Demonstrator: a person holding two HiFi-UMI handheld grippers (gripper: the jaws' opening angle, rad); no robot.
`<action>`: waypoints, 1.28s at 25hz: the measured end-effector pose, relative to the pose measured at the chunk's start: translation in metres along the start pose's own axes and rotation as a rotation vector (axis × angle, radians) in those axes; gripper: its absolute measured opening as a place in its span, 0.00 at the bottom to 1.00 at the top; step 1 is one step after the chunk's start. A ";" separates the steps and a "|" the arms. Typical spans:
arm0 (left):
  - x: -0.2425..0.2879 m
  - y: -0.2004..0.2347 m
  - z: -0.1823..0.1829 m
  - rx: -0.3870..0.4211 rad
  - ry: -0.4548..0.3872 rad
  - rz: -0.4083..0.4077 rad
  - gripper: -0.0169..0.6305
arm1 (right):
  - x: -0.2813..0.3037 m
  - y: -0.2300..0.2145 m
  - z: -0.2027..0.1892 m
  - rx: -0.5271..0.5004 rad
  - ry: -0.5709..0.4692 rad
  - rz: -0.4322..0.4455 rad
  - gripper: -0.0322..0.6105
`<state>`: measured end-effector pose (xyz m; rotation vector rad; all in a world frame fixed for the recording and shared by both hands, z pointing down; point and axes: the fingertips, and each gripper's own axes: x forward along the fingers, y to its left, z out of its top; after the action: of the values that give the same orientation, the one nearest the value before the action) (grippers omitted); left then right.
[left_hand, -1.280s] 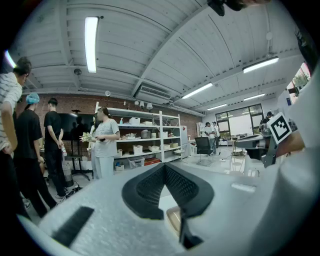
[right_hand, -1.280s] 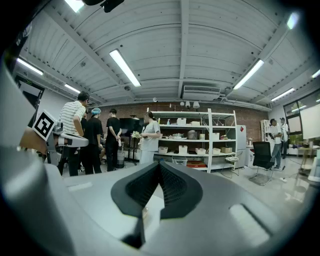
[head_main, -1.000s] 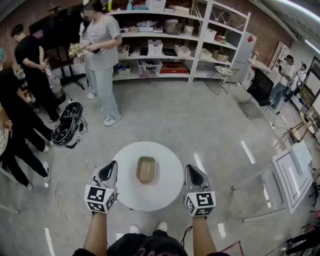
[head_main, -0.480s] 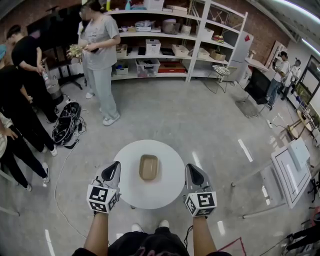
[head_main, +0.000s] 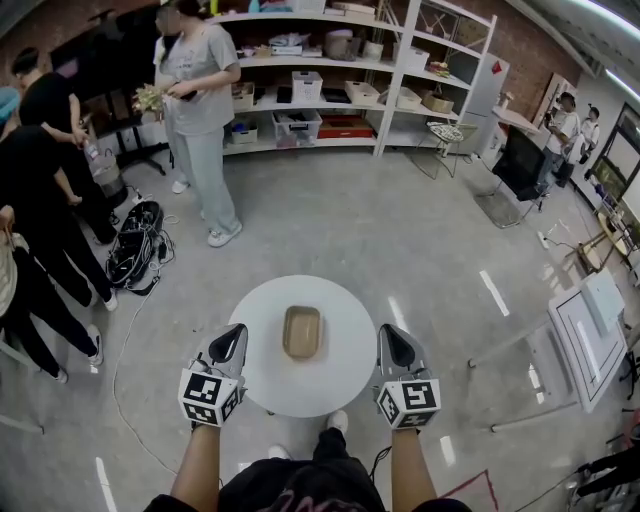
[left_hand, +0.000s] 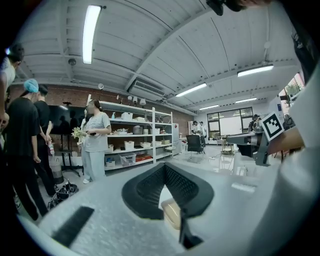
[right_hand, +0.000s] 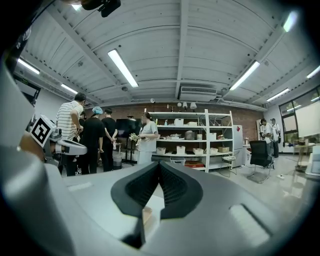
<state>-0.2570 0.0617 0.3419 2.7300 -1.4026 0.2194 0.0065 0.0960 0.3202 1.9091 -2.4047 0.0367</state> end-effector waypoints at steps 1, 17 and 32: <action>0.005 0.000 -0.001 0.000 0.005 0.003 0.02 | 0.003 -0.004 -0.002 -0.002 0.002 0.003 0.06; 0.133 -0.022 -0.020 -0.024 0.107 0.072 0.02 | 0.096 -0.114 -0.045 0.056 0.063 0.089 0.06; 0.210 -0.035 -0.033 -0.013 0.190 0.164 0.02 | 0.168 -0.163 -0.091 0.111 0.129 0.218 0.06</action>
<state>-0.1107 -0.0829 0.4073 2.5067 -1.5652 0.4636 0.1305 -0.0984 0.4183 1.6192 -2.5574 0.3005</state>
